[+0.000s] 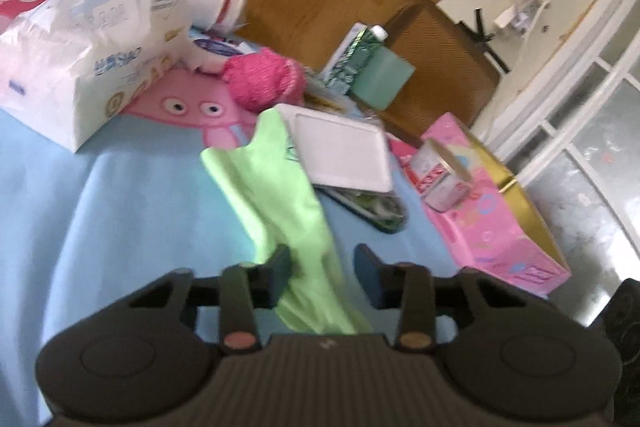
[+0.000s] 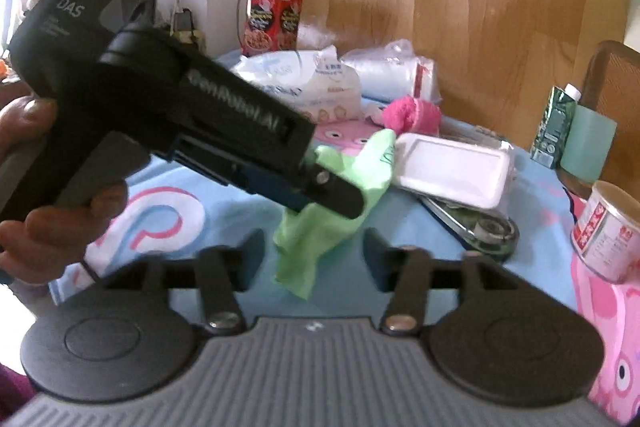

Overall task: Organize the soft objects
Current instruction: 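Grasp the green cloth on the table with the left gripper, then carry the green cloth into the tin and open the left gripper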

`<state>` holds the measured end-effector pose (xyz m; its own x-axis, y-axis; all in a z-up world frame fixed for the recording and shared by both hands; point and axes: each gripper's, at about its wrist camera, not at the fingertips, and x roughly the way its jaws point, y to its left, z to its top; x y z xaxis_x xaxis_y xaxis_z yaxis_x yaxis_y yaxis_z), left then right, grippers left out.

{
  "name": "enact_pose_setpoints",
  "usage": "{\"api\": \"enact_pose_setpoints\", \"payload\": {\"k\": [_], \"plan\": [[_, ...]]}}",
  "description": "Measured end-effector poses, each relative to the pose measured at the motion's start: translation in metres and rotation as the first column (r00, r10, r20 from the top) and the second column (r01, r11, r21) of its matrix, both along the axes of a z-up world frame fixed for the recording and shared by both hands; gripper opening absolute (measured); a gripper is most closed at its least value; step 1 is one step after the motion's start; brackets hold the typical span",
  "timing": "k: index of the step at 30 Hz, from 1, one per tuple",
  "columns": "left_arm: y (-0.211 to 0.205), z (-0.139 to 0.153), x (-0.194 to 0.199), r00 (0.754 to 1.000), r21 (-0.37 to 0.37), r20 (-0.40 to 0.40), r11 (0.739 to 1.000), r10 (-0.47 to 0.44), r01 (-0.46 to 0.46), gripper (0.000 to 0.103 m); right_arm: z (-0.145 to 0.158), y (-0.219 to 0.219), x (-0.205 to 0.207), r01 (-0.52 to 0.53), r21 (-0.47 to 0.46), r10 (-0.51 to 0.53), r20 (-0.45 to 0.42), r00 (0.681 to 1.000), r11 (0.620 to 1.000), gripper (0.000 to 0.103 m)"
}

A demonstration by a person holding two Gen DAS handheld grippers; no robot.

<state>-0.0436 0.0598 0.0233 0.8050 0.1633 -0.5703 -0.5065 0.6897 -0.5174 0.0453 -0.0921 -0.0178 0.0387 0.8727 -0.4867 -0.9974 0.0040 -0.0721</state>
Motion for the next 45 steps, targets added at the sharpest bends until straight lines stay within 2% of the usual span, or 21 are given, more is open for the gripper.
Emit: {"api": "enact_pose_setpoints", "payload": {"k": [2,3,4,5,6,9,12,16,18,22,26,30,34,36,37,38,39,40,42,45], "plan": [[0.005,-0.004,0.002,1.0,-0.014,-0.011,1.0,0.018,-0.018,0.014,-0.003,0.01,0.005,0.001,-0.034,-0.002,-0.026,1.0,0.999,0.059],[0.009,-0.008,0.001,1.0,-0.028,-0.009,0.999,0.016,-0.017,0.012,-0.004,0.016,0.009,-0.004,-0.048,0.001,-0.059,0.998,0.999,0.056],[0.013,-0.01,0.001,1.0,-0.051,0.0,0.999,0.007,-0.006,0.008,-0.002,0.018,0.014,-0.009,-0.047,0.005,-0.089,0.996,0.999,0.046],[0.011,-0.011,0.001,1.0,-0.069,0.018,0.998,0.001,0.0,0.005,-0.003,0.018,0.015,-0.015,-0.04,0.011,-0.097,0.995,0.999,0.023],[0.012,-0.01,0.002,0.999,-0.071,0.031,0.997,-0.01,0.012,0.005,-0.002,0.018,0.016,0.0,-0.034,-0.003,-0.094,0.996,0.999,0.014],[0.005,0.002,0.01,0.998,-0.031,0.053,0.998,-0.044,0.046,0.005,0.0,0.005,0.017,0.042,0.032,-0.038,-0.105,0.994,0.999,0.013],[-0.008,0.023,0.03,0.989,0.007,0.096,0.994,-0.113,0.113,0.005,0.009,-0.021,0.018,0.105,0.137,-0.099,-0.048,0.994,0.985,0.013],[-0.033,0.058,0.08,0.959,0.097,0.139,0.967,-0.248,0.237,0.005,0.025,-0.059,0.036,0.24,0.273,-0.243,-0.023,0.97,0.932,0.013],[-0.045,0.074,0.111,0.931,0.137,0.157,0.941,-0.329,0.31,0.005,0.034,-0.079,0.05,0.316,0.339,-0.33,-0.019,0.944,0.886,0.013],[-0.083,0.096,0.173,0.858,0.236,0.175,0.867,-0.483,0.439,0.005,0.049,-0.112,0.082,0.448,0.432,-0.486,-0.026,0.874,0.783,0.013],[-0.113,0.095,0.236,0.801,0.246,0.163,0.81,-0.577,0.533,0.005,0.049,-0.135,0.12,0.567,0.449,-0.611,-0.057,0.789,0.691,0.013],[-0.139,0.081,0.279,0.769,0.256,0.123,0.769,-0.627,0.586,0.005,0.037,-0.155,0.148,0.66,0.421,-0.703,-0.071,0.708,0.622,0.013],[-0.16,0.069,0.304,0.77,0.27,0.076,0.756,-0.634,0.596,0.008,0.026,-0.158,0.171,0.718,0.388,-0.76,-0.066,0.647,0.577,0.013],[-0.166,0.066,0.31,0.777,0.267,0.049,0.758,-0.627,0.595,0.016,0.023,-0.156,0.179,0.751,0.354,-0.79,-0.05,0.611,0.558,0.017],[-0.165,0.065,0.31,0.784,0.265,0.04,0.763,-0.619,0.589,0.022,0.021,-0.154,0.184,0.773,0.331,-0.812,-0.035,0.583,0.541,0.02],[-0.164,0.065,0.306,0.79,0.269,0.042,0.768,-0.612,0.581,0.025,0.019,-0.155,0.187,0.797,0.317,-0.834,-0.031,0.551,0.514,0.037],[-0.162,0.065,0.301,0.792,0.274,0.047,0.77,-0.609,0.576,0.025,0.018,-0.159,0.19,0.812,0.313,-0.847,-0.044,0.53,0.492,0.058],[-0.158,0.065,0.292,0.795,0.277,0.054,0.774,-0.604,0.569,0.025,0.017,-0.166,0.19,0.819,0.325,-0.852,-0.068,0.518,0.472,0.065],[-0.146,0.066,0.266,0.805,0.283,0.079,0.788,-0.587,0.547,0.025,0.016,-0.177,0.186,0.828,0.356,-0.864,-0.097,0.494,0.433,0.069],[-0.12,0.061,0.223,0.833,0.279,0.105,0.82,-0.543,0.499,0.028,0.021,-0.184,0.178,0.82,0.394,-0.858,-0.128,0.497,0.415,0.069]]}}
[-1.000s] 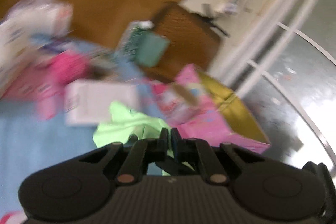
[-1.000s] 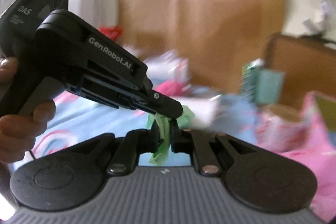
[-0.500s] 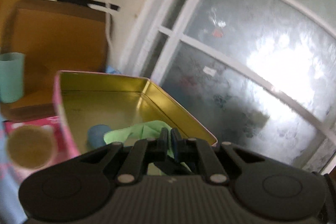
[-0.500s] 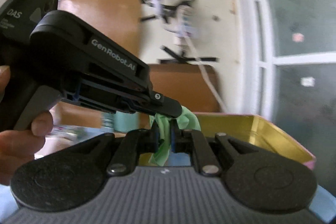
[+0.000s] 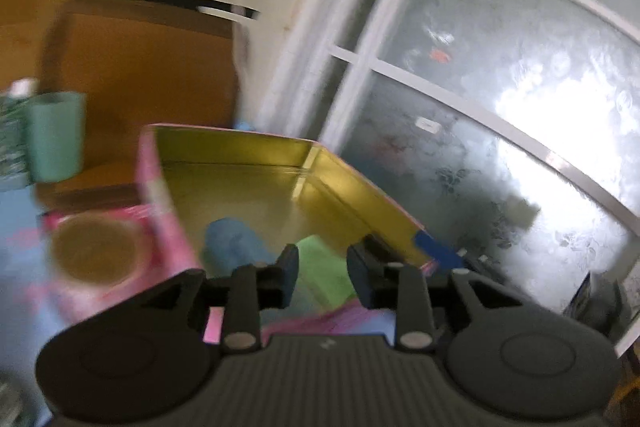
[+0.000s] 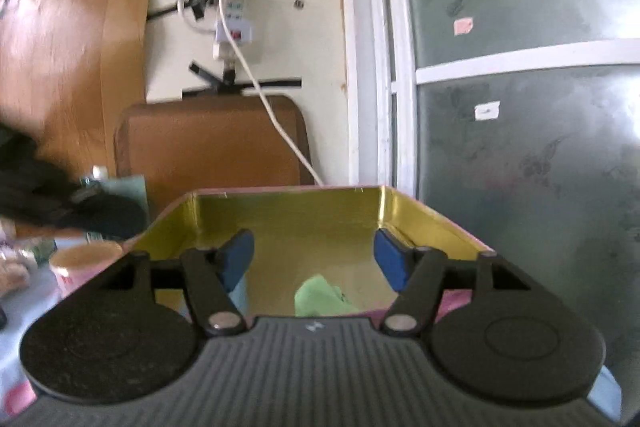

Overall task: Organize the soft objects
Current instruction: 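Carry the green cloth into the tin and open the left gripper, then reach the left gripper to the clear card case and grasp it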

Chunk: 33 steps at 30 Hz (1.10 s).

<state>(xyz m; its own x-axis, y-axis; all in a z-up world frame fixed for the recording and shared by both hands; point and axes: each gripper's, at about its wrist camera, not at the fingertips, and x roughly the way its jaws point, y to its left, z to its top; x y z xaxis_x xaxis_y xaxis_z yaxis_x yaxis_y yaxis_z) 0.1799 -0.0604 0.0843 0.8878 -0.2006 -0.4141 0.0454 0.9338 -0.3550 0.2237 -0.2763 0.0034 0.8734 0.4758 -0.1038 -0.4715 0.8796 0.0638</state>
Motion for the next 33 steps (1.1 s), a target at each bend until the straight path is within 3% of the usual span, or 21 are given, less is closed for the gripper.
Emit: {"api": "enact_pose_setpoints", "payload": {"k": [4,7,9,13,16,19,22,23,24,25,27,28,31,33], "plan": [[0.042,-0.017,-0.069,0.99,0.005,-0.01,0.99,0.141,-0.141,0.028,0.012,0.007,-0.021,-0.099,0.062,0.097,0.039,0.995,0.993,0.068],[0.084,-0.032,-0.12,0.954,-0.011,-0.058,0.956,0.293,-0.294,0.028,0.02,0.028,-0.036,-0.271,0.075,0.27,0.022,0.962,0.96,0.068],[0.11,-0.04,-0.148,0.919,-0.03,-0.087,0.921,0.385,-0.389,0.028,0.022,0.054,-0.049,-0.429,0.052,0.43,-0.026,0.902,0.902,0.068],[0.156,-0.061,-0.199,0.831,-0.104,-0.148,0.827,0.537,-0.553,0.028,0.012,0.124,-0.073,-0.673,-0.023,0.657,-0.193,0.728,0.739,0.062],[0.18,-0.072,-0.221,0.806,-0.21,-0.159,0.778,0.57,-0.592,0.028,0.005,0.171,-0.086,-0.724,-0.085,0.69,-0.242,0.682,0.685,0.054],[0.195,-0.074,-0.218,0.806,-0.278,-0.16,0.758,0.569,-0.59,0.029,0.001,0.207,-0.08,-0.728,-0.074,0.674,-0.326,0.663,0.681,0.054],[0.199,-0.077,-0.203,0.815,-0.302,-0.155,0.759,0.558,-0.577,0.04,-0.005,0.227,-0.07,-0.713,-0.069,0.638,-0.391,0.663,0.698,0.054],[0.2,-0.078,-0.198,0.819,-0.306,-0.157,0.761,0.552,-0.572,0.04,-0.007,0.231,-0.065,-0.717,-0.048,0.637,-0.421,0.646,0.695,0.044],[0.203,-0.081,-0.195,0.827,-0.315,-0.162,0.766,0.539,-0.561,0.04,-0.008,0.232,-0.065,-0.73,-0.026,0.647,-0.443,0.62,0.682,0.023],[0.2,-0.083,-0.193,0.827,-0.319,-0.165,0.764,0.537,-0.561,0.041,-0.008,0.23,-0.068,-0.74,-0.012,0.655,-0.458,0.601,0.672,0.023],[0.194,-0.08,-0.197,0.829,-0.301,-0.156,0.773,0.538,-0.558,0.043,-0.003,0.219,-0.081,-0.751,-0.03,0.667,-0.437,0.604,0.66,0.022],[0.194,-0.081,-0.199,0.831,-0.304,-0.154,0.774,0.535,-0.555,0.044,-0.001,0.209,-0.087,-0.76,-0.022,0.674,-0.445,0.589,0.65,0.022],[0.194,-0.081,-0.212,0.833,-0.343,-0.155,0.762,0.531,-0.55,0.044,-0.003,0.178,-0.1,-0.809,0.095,0.722,-0.52,0.456,0.579,0.022],[0.197,-0.078,-0.218,0.837,-0.366,-0.148,0.757,0.527,-0.542,0.044,-0.01,0.158,-0.119,-0.872,0.115,0.773,-0.527,0.352,0.475,0.024]]}}
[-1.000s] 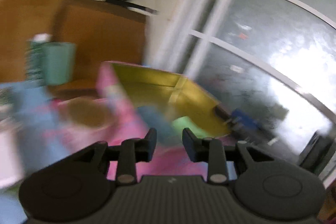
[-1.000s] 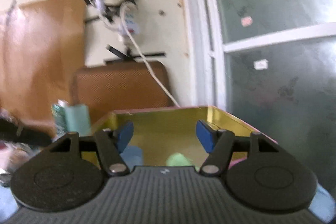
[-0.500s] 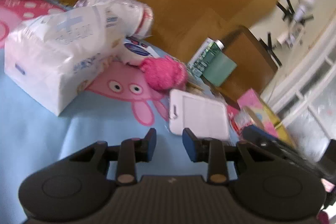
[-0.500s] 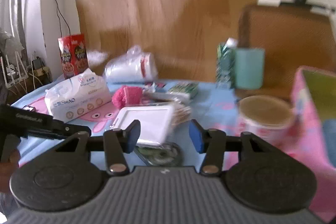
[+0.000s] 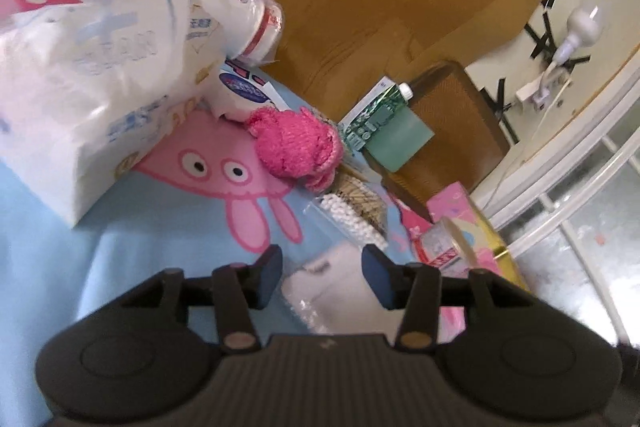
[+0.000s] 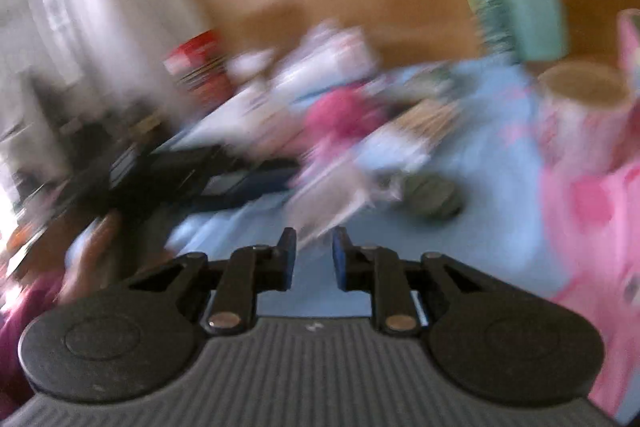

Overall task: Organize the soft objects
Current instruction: 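Reach the left gripper to the clear card case and grasp it, then carry the clear card case into the tin and open the left gripper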

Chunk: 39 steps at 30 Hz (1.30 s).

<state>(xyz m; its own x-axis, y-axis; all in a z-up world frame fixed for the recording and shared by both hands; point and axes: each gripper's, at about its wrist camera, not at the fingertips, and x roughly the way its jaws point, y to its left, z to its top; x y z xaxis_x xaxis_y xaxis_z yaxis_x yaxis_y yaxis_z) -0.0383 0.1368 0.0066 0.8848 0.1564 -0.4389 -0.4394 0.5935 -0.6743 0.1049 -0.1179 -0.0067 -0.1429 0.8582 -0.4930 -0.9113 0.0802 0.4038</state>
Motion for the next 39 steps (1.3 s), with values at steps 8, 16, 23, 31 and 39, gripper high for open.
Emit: {"api": "enact_pose_setpoints", "payload": {"k": [8,16,23,31,39], "plan": [[-0.029,0.02,-0.027,0.998,0.011,-0.058,1.0,-0.011,0.012,0.05,-0.011,-0.029,-0.019,0.031,0.04,-0.038,0.181,0.983,0.999,0.062],[-0.054,0.015,-0.021,0.991,-0.007,-0.126,0.999,-0.049,0.048,0.081,-0.023,0.012,-0.045,-0.073,-0.028,0.079,0.393,0.916,0.997,0.076],[-0.073,0.015,0.001,0.989,0.046,-0.133,0.996,-0.071,0.078,0.077,-0.027,0.018,-0.057,-0.102,-0.006,0.094,0.453,0.887,0.995,0.053],[-0.096,0.062,0.055,0.975,0.157,-0.069,0.963,-0.211,0.22,0.075,0.002,-0.021,-0.038,0.066,0.176,-0.15,0.525,0.838,0.982,0.048],[-0.165,0.097,0.177,0.893,0.296,-0.094,0.844,-0.44,0.447,0.075,0.024,-0.087,0.027,0.341,0.304,-0.454,0.5,0.737,0.889,0.048]]}}
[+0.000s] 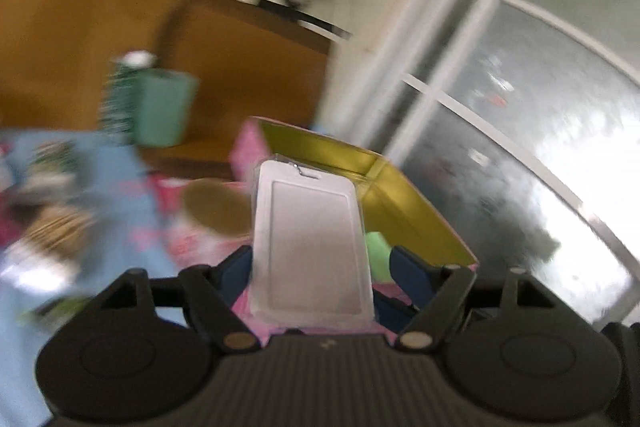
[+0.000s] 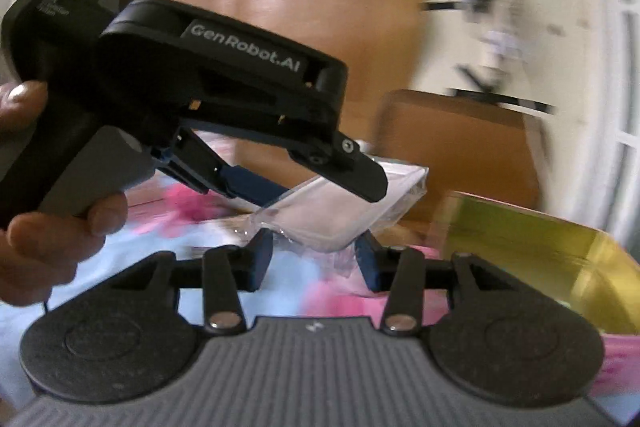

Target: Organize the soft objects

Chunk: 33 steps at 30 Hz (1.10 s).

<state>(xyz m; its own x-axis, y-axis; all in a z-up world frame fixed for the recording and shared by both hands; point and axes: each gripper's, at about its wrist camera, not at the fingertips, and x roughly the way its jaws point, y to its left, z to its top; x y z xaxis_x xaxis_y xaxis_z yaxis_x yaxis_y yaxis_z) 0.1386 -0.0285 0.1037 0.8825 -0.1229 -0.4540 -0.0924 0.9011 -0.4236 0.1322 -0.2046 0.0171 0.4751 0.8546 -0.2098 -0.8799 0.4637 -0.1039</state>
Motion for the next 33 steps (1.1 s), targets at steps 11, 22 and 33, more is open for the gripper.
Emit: {"api": "enact_pose_setpoints", "payload": {"k": [11,22,33], "plan": [[-0.078,-0.018,0.113,0.987,0.025,-0.051,0.988,-0.152,0.154,0.075,-0.012,-0.049,0.092,0.411,0.003,-0.41,-0.042,0.911,0.912,0.056],[-0.052,-0.019,0.041,0.989,0.039,-0.018,0.989,-0.145,0.145,0.076,-0.017,-0.077,0.098,0.501,0.095,-0.493,-0.094,0.865,0.861,0.055],[0.054,-0.048,-0.107,0.975,-0.033,-0.039,0.975,0.22,-0.221,0.076,0.002,-0.024,0.052,0.263,0.127,-0.252,-0.098,0.963,0.956,0.056]]}}
